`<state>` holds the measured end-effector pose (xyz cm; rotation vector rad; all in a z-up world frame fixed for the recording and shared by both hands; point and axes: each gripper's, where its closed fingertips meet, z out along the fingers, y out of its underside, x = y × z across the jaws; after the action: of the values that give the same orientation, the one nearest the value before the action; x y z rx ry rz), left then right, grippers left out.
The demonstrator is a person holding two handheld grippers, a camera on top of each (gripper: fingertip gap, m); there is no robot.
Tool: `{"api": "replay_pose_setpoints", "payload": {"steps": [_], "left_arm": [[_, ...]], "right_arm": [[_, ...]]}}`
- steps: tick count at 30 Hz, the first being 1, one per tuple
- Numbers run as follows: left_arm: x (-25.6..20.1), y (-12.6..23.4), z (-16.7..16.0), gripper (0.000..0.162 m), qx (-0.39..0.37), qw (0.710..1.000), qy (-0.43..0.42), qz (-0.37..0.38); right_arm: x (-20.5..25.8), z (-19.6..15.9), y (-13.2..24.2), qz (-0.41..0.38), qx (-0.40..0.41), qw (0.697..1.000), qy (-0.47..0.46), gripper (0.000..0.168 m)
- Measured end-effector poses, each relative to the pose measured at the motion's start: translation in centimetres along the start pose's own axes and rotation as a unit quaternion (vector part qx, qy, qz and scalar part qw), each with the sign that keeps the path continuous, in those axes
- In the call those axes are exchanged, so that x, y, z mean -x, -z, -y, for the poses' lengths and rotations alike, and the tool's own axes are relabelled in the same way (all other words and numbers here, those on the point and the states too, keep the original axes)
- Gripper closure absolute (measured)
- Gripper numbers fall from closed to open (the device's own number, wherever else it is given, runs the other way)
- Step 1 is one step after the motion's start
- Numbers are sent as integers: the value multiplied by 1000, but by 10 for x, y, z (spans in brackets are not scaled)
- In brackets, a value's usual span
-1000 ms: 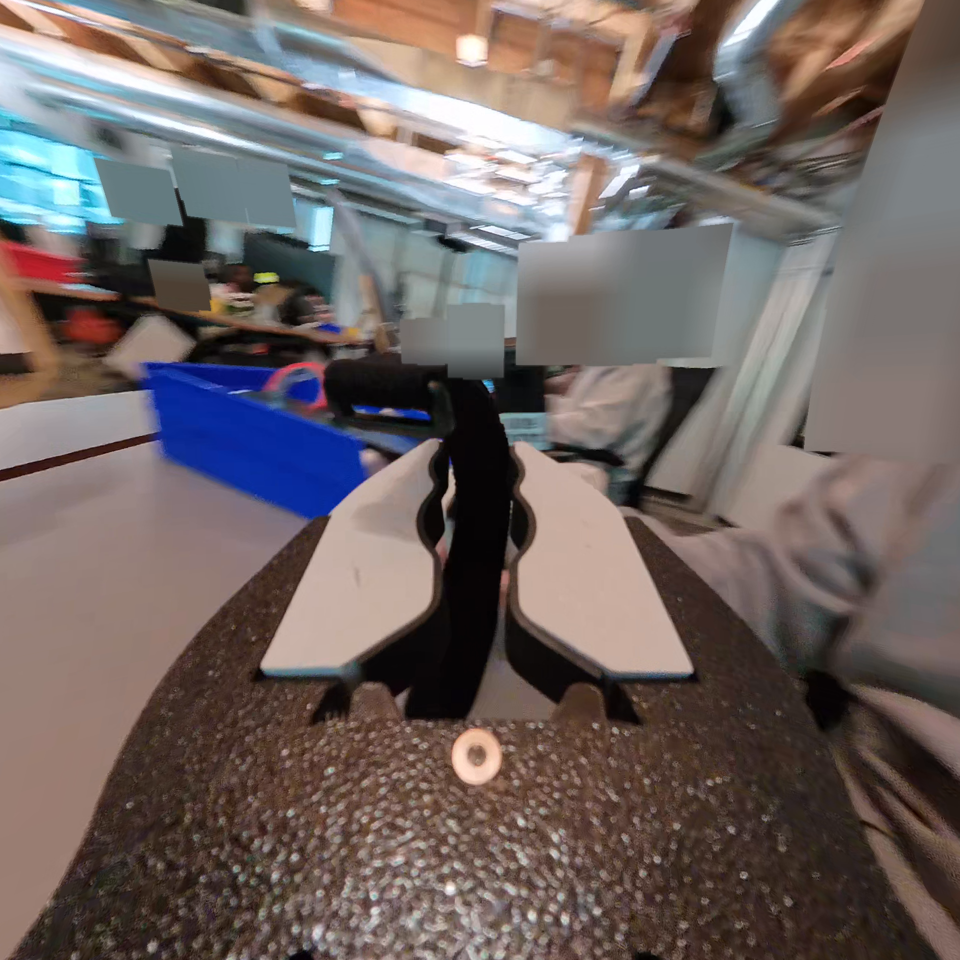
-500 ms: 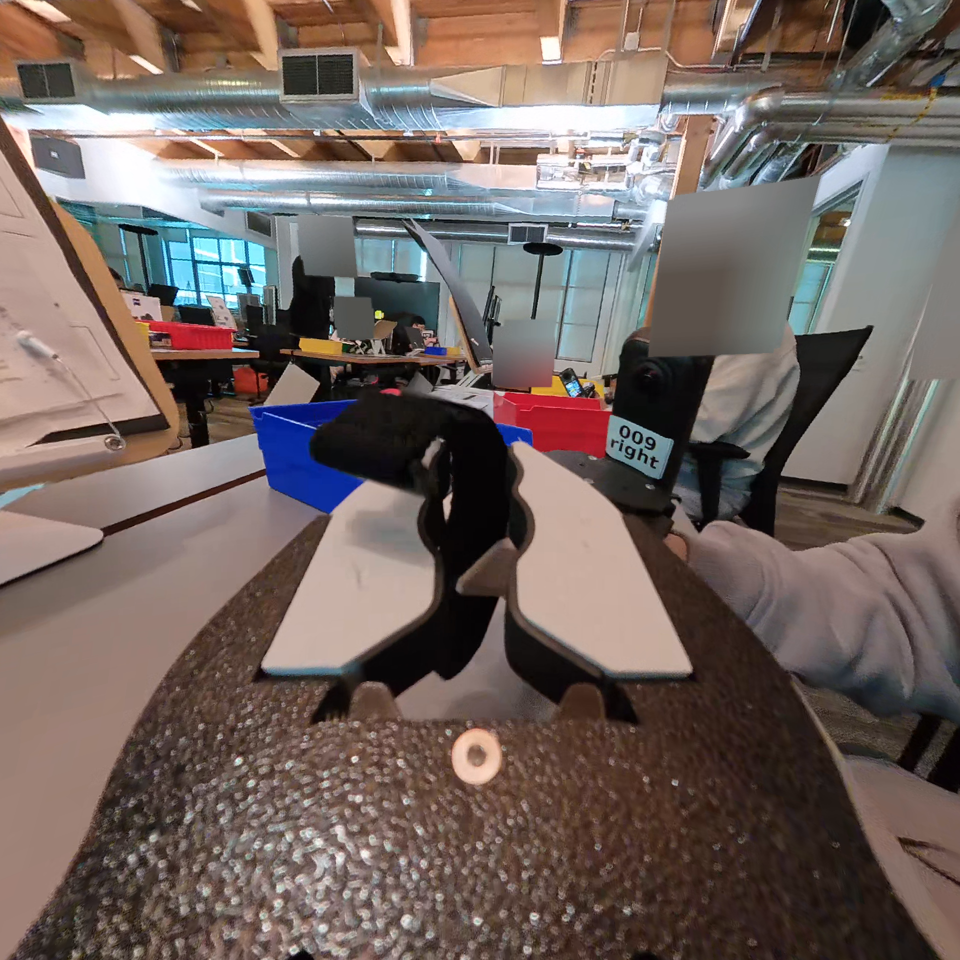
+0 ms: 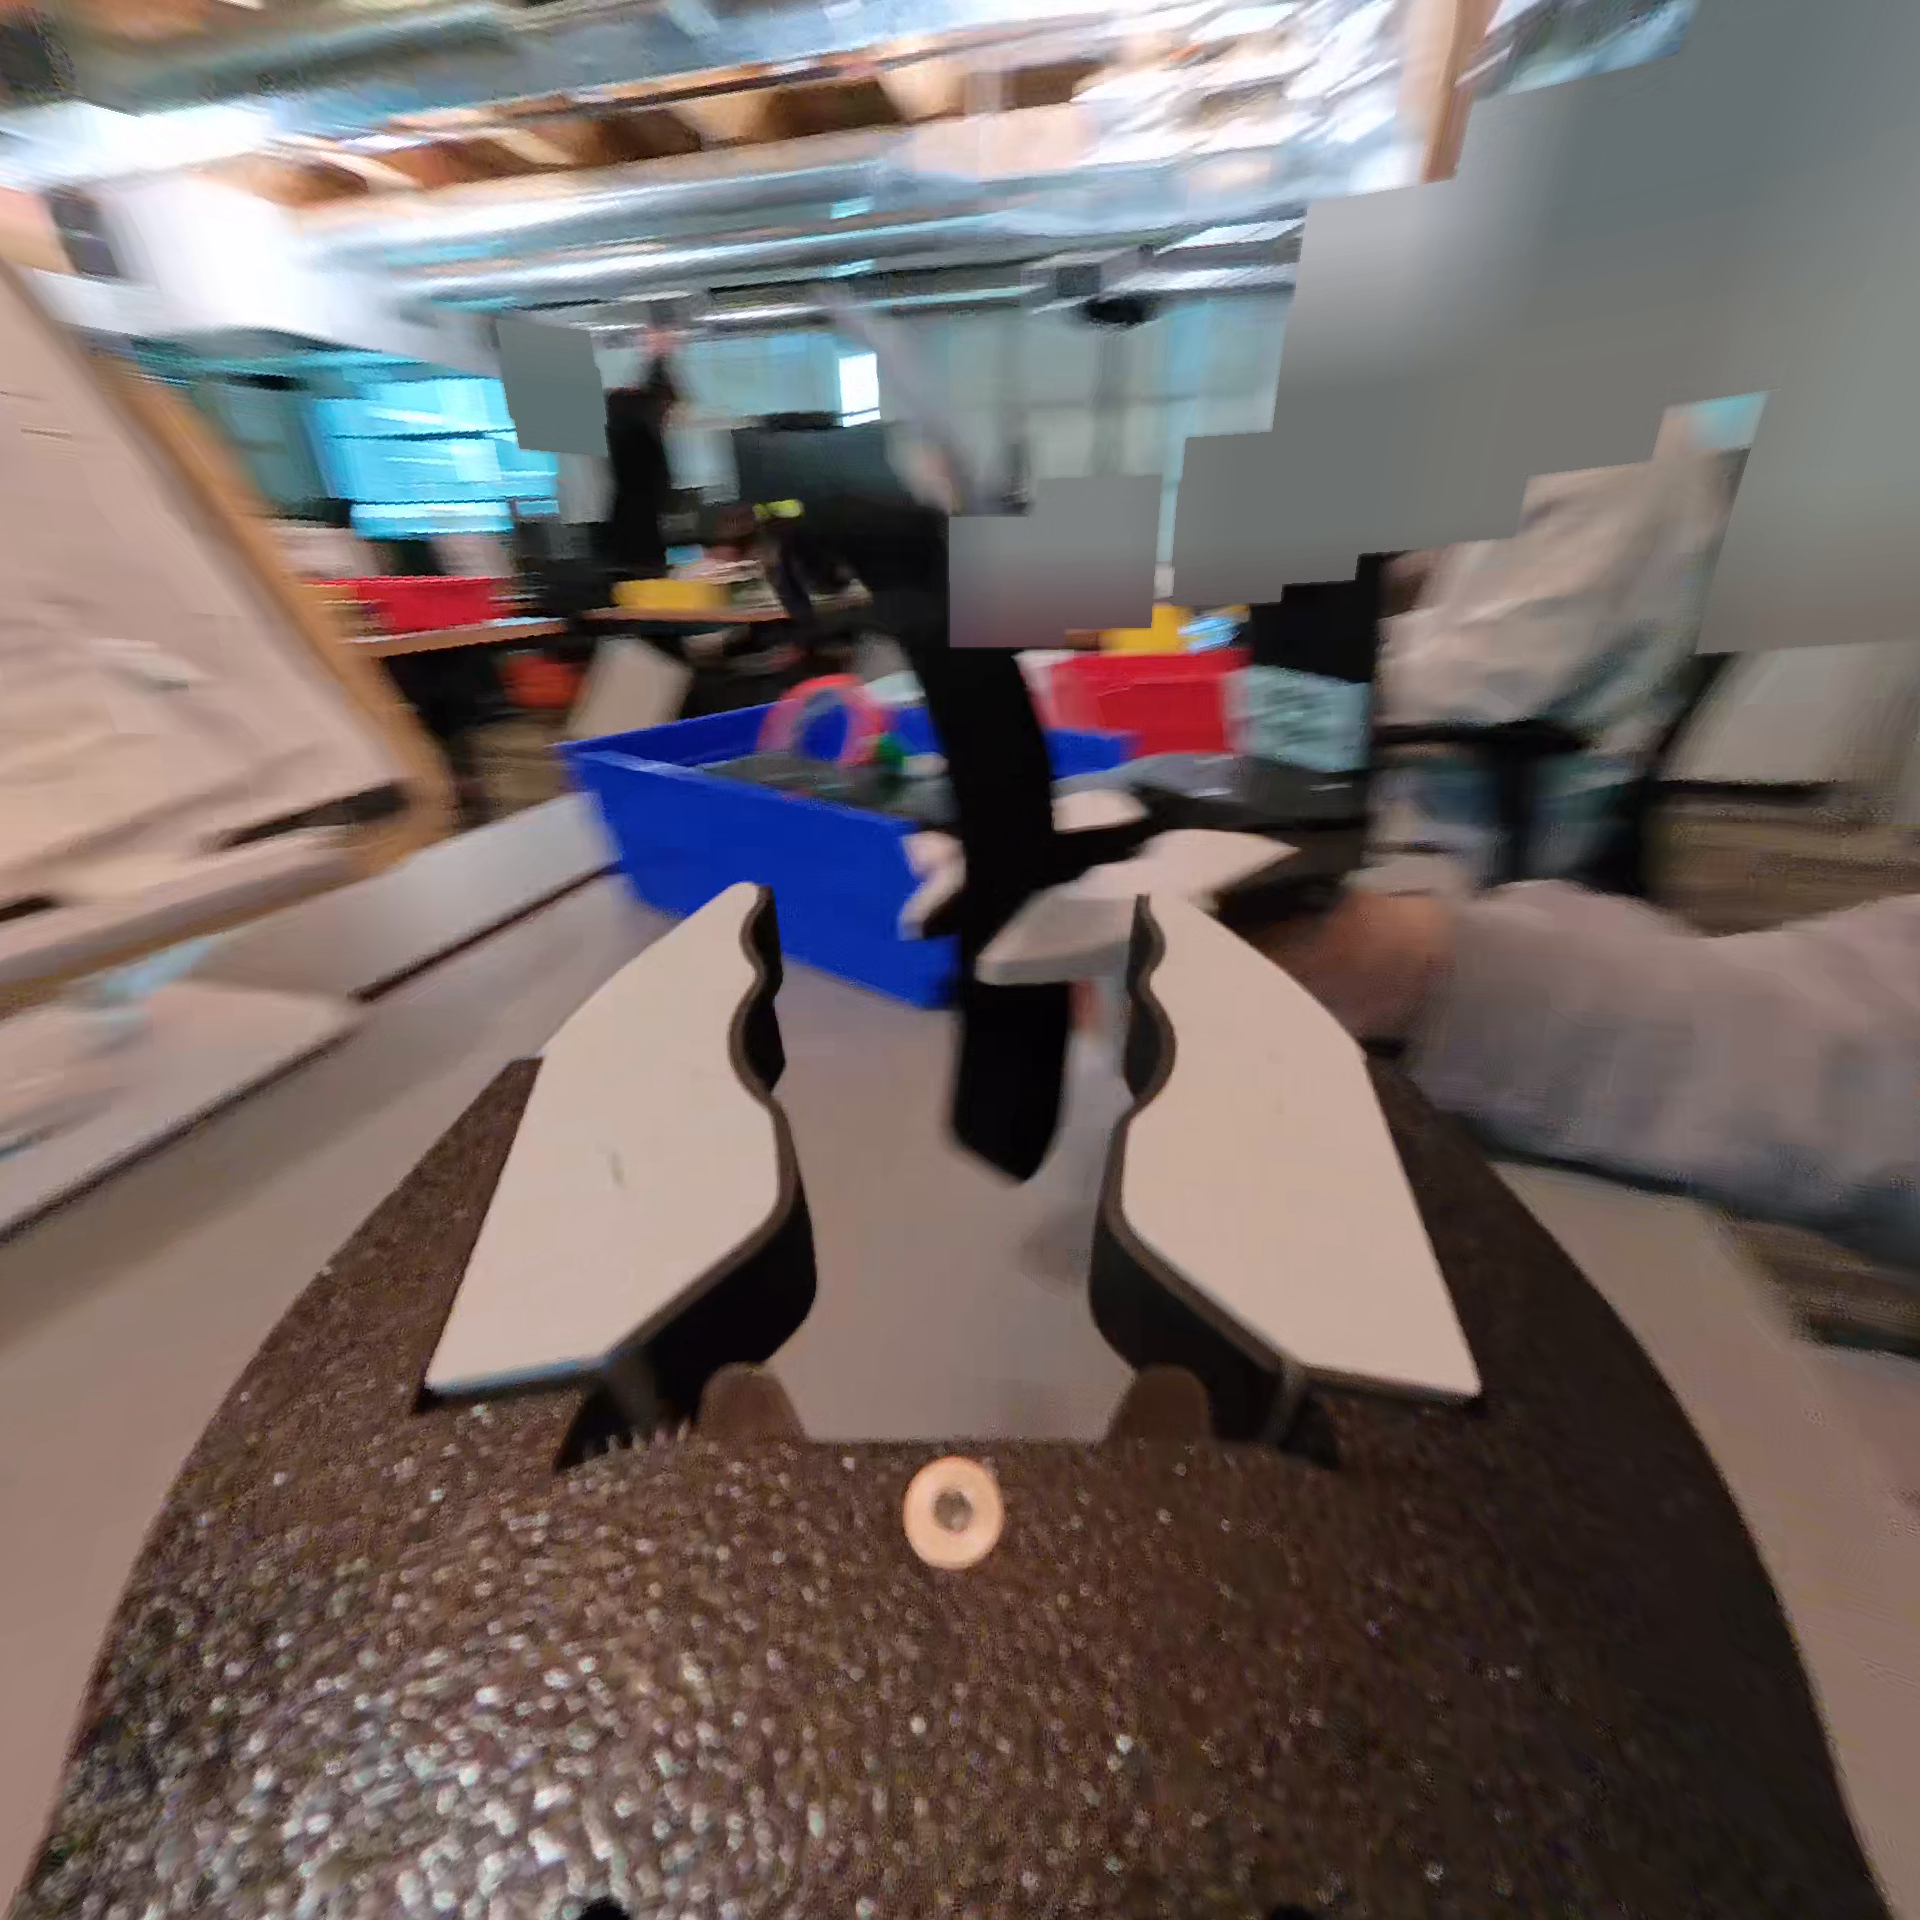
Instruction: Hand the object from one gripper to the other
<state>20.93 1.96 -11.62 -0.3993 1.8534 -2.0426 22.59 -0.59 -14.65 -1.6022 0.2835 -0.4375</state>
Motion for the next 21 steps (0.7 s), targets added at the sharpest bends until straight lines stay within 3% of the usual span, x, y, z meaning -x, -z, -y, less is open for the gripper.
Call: {"api": "replay_pose_setpoints", "payload": {"steps": [2, 4, 6, 10, 16, 18, 20, 21], "left_arm": [[33, 11, -2, 99, 34, 986, -104, 127], [45, 18, -2, 101, 68, 950, -233, 197], [39, 14, -5, 104, 95, 915, -329, 213], [18, -3, -43, 107, 193, 851, -462, 155], [26, -4, -50, 137, 233, 800, -518, 192], [32, -1, -48, 156, 246, 781, -534, 210], [35, 1, -45, 158, 242, 788, -522, 221], [36, 2, -43, 158, 232, 806, -495, 228]], "right_arm": [[-15, -25, 1, -52, 88, 990, 92, 149], [-18, -38, -1, -74, 132, 980, 127, 149], [-11, -40, -6, -67, 136, 982, 110, 148], [-4, -36, -10, -65, 123, 987, 81, 148], [1, -33, -11, -51, 106, 991, 59, 148], [4, -31, -12, -41, 97, 993, 53, 148], [7, -25, -12, -30, 73, 995, 56, 142], [6, -18, -11, -31, 51, 997, 58, 130]]}}
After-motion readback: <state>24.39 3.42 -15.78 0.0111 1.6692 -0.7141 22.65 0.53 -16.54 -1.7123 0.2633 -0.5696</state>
